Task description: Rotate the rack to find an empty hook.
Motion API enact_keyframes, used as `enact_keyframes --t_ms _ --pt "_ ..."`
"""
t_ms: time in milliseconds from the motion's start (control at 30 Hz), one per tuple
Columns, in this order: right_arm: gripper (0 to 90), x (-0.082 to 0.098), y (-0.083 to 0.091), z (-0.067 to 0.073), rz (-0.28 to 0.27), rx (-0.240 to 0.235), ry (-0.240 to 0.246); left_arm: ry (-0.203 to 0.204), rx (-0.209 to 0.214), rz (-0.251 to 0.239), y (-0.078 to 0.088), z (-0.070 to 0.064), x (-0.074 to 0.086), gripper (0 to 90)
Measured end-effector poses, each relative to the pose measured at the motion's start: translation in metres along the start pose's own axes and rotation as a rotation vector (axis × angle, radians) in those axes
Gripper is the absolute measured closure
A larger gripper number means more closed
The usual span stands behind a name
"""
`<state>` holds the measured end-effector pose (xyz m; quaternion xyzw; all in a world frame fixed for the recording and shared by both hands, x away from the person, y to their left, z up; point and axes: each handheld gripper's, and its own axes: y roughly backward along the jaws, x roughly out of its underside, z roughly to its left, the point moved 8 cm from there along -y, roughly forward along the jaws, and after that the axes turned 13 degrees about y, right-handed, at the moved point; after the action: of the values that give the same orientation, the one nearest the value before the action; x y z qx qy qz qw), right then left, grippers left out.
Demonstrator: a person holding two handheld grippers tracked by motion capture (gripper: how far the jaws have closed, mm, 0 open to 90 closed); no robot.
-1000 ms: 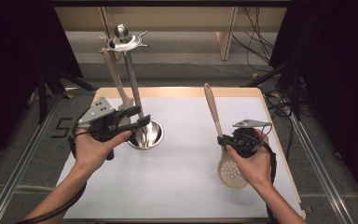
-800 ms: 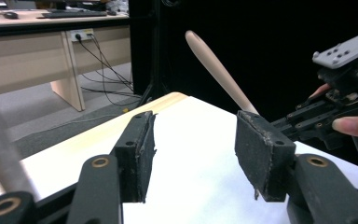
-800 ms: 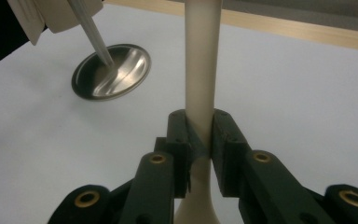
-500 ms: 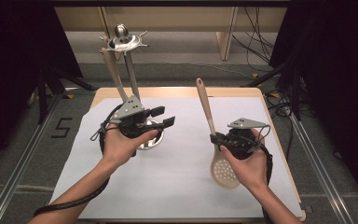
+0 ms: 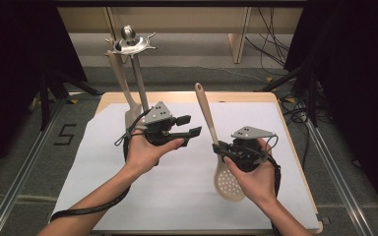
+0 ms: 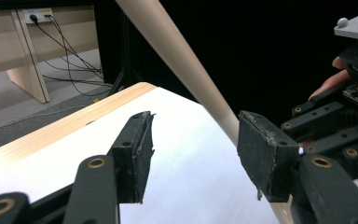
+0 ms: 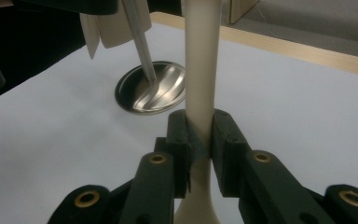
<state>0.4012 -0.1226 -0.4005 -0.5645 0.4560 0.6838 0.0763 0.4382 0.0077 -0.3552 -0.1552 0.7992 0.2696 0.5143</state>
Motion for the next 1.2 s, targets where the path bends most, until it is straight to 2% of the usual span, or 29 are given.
enact_keyframes --t_ms 33,67,200,233,367,433,633,667,700,733,767,833,867,967,1000,1067,1133,1200 --pt "79.3 -0.001 -0.002 0.001 -0.014 0.002 0.007 0.0 0.004 0.003 -0.001 -0.001 0.0 44.8" --pt "79.3 0.0 -0.001 0.001 0.003 -0.004 0.01 0.009 0.004 0.007 -0.003 -0.002 0.001 44.8" --pt "79.3 -0.002 -0.001 0.003 -0.007 -0.002 0.031 0.017 0.01 0.009 -0.008 -0.004 0.001 44.7" --pt "79.3 -0.003 -0.002 0.003 -0.022 -0.004 0.039 0.019 0.008 0.011 -0.009 -0.004 0.002 44.7" --pt "79.3 -0.003 0.0 0.003 -0.017 0.004 0.041 0.029 0.018 0.016 -0.012 -0.006 0.004 44.8" --pt "79.3 -0.004 0.0 0.006 -0.025 -0.013 0.036 0.036 0.02 0.014 -0.013 -0.007 0.003 44.9" --pt "79.3 -0.005 0.0 0.007 -0.016 -0.014 0.059 0.044 0.031 0.011 -0.017 -0.009 0.003 45.4" --pt "79.3 -0.005 0.0 0.006 -0.02 -0.001 0.067 0.047 0.031 0.01 -0.017 -0.009 0.003 45.6" --pt "79.3 -0.005 0.0 0.008 -0.013 -0.001 0.042 0.047 0.031 0.01 -0.018 -0.01 0.003 45.7" --pt "79.3 -0.005 0.0 0.008 -0.012 -0.001 0.04 0.048 0.033 0.009 -0.018 -0.01 0.003 46.1" --pt "79.3 -0.006 -0.002 0.008 -0.031 -0.01 0.055 0.049 0.034 0.008 -0.018 -0.01 0.002 46.5" --pt "79.3 -0.006 -0.003 0.008 -0.035 -0.011 0.068 0.051 0.037 0.009 -0.019 -0.01 0.002 47.0" --pt "79.3 -0.006 -0.002 0.009 -0.03 -0.015 0.06 0.053 0.038 0.008 -0.02 -0.009 0.002 47.4" --pt "79.3 -0.005 -0.002 0.009 -0.015 -0.001 0.052 0.061 0.04 0.0 -0.021 -0.008 0.002 49.7" --pt "79.3 -0.004 -0.001 0.013 -0.004 -0.012 0.02 0.064 0.044 -0.001 -0.021 -0.008 0.003 50.6" --pt "79.3 -0.005 -0.004 0.012 -0.024 -0.004 0.037 0.063 0.047 -0.004 -0.022 -0.009 0.003 52.4" --pt "79.2 -0.004 -0.003 0.012 -0.009 -0.004 0.038 0.056 0.05 -0.009 -0.022 -0.01 0.003 55.6" --pt "79.2 -0.004 -0.004 0.01 -0.021 -0.003 0.07 0.046 0.049 -0.018 -0.021 -0.011 0.002 59.3"
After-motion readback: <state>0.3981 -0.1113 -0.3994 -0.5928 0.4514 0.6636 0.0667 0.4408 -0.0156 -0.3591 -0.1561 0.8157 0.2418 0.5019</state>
